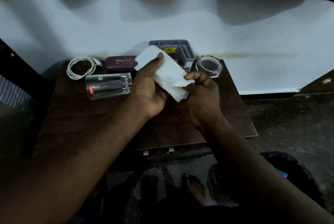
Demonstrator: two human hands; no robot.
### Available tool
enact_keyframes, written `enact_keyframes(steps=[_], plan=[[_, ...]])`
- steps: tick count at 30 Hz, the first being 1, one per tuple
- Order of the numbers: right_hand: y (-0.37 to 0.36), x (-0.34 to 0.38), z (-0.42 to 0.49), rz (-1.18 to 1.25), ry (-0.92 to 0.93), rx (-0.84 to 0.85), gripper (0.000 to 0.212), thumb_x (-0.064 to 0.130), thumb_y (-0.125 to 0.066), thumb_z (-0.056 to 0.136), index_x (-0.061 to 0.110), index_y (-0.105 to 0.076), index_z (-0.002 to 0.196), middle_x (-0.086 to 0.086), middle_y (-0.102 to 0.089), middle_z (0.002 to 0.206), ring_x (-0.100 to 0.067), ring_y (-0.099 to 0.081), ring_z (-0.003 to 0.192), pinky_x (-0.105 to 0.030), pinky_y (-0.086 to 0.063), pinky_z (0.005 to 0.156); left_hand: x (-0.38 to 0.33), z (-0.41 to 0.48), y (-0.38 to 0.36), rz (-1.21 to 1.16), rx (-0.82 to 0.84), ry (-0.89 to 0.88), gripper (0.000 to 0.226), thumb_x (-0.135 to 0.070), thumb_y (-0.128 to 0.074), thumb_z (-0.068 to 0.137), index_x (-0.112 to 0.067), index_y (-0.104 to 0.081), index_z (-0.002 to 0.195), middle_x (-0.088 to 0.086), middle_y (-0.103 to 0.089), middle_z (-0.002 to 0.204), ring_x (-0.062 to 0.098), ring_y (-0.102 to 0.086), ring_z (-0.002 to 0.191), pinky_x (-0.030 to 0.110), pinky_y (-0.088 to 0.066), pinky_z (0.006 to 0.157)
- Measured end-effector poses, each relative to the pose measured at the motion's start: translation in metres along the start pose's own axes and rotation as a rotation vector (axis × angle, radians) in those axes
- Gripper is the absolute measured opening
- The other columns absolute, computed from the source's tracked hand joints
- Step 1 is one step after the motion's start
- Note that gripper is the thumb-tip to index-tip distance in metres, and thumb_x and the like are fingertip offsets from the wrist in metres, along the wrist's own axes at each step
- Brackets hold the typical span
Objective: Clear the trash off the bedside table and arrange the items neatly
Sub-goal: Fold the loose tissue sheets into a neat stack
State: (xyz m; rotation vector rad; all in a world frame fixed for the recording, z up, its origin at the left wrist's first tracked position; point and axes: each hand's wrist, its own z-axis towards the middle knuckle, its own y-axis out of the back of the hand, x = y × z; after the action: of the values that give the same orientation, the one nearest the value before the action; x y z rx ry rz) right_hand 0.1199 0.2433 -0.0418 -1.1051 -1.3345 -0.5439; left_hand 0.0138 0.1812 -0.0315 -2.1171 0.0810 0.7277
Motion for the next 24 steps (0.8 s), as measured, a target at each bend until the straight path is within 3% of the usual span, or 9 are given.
enact_keyframes(steps=[6,8,11,15,17,21,24], plan=[[0.005,0.001,0.001,-0.236,0.015,0.106,0.034,-0.023,-0.052,0.085,0.008,-0.065,0.082,-0.014,-0.068,0.094,-0.023,-0.062,0.079,-0.027,-0.050,0.065,-0.016,0.011,0.008,0.013,-0.015,-0.037,0.021,-0.021,-0.067,0.095,-0.007,-0.068,0.111,0.016,-0.075,0.104,0.032,-0.074,0.091,0.049,-0.062,0.079],[0.006,0.002,0.002,-0.277,-0.062,0.136,0.033,-0.022,-0.052,0.084,0.008,-0.066,0.082,-0.015,-0.066,0.094,-0.027,-0.061,0.083,-0.032,-0.053,0.072,-0.021,0.016,0.011,0.041,-0.022,-0.074,0.012,-0.014,-0.066,0.095,-0.009,-0.068,0.106,0.015,-0.076,0.100,0.031,-0.074,0.088,0.051,-0.062,0.077],[0.009,0.004,0.004,-0.342,-0.162,0.066,0.028,-0.012,-0.054,0.086,0.011,-0.068,0.077,-0.013,-0.067,0.087,-0.026,-0.063,0.088,-0.041,-0.054,0.085,-0.026,0.022,0.015,0.101,-0.028,-0.132,0.024,-0.004,-0.066,0.093,-0.006,-0.066,0.116,0.019,-0.073,0.115,0.034,-0.072,0.100,0.052,-0.061,0.083],[0.011,0.007,0.011,-0.327,-0.147,0.023,0.010,0.012,-0.061,0.088,0.012,-0.069,0.094,-0.013,-0.072,0.093,-0.023,-0.066,0.090,-0.038,-0.054,0.081,-0.028,0.026,0.018,0.265,-0.016,-0.209,0.022,0.006,-0.068,0.086,-0.003,-0.071,0.106,0.016,-0.075,0.105,0.032,-0.073,0.093,0.055,-0.060,0.087],[0.012,0.007,0.014,-0.412,-0.115,0.081,0.017,0.025,-0.070,0.092,0.011,-0.070,0.102,-0.008,-0.075,0.096,-0.019,-0.068,0.090,-0.038,-0.055,0.080,-0.025,0.024,0.016,0.312,0.009,-0.207,0.026,0.011,-0.066,0.083,0.000,-0.071,0.106,0.020,-0.074,0.108,0.035,-0.072,0.095,0.058,-0.058,0.090],[0.008,0.002,0.011,-0.625,0.003,0.116,0.022,0.010,-0.081,0.087,0.008,-0.074,0.107,-0.007,-0.080,0.101,-0.025,-0.077,0.097,-0.050,-0.062,0.092,-0.021,0.020,0.015,0.343,0.068,-0.166,0.037,0.018,-0.059,0.080,0.006,-0.068,0.114,0.024,-0.071,0.110,0.037,-0.071,0.093,0.057,-0.058,0.090],[0.007,0.000,0.011,-0.669,0.063,0.064,0.020,0.008,-0.081,0.086,0.012,-0.076,0.104,-0.004,-0.081,0.096,-0.023,-0.078,0.092,-0.051,-0.063,0.089,-0.017,0.019,0.017,0.425,0.068,-0.162,0.038,0.012,-0.070,0.080,0.006,-0.068,0.118,0.023,-0.074,0.113,0.037,-0.074,0.097,0.053,-0.061,0.086]])
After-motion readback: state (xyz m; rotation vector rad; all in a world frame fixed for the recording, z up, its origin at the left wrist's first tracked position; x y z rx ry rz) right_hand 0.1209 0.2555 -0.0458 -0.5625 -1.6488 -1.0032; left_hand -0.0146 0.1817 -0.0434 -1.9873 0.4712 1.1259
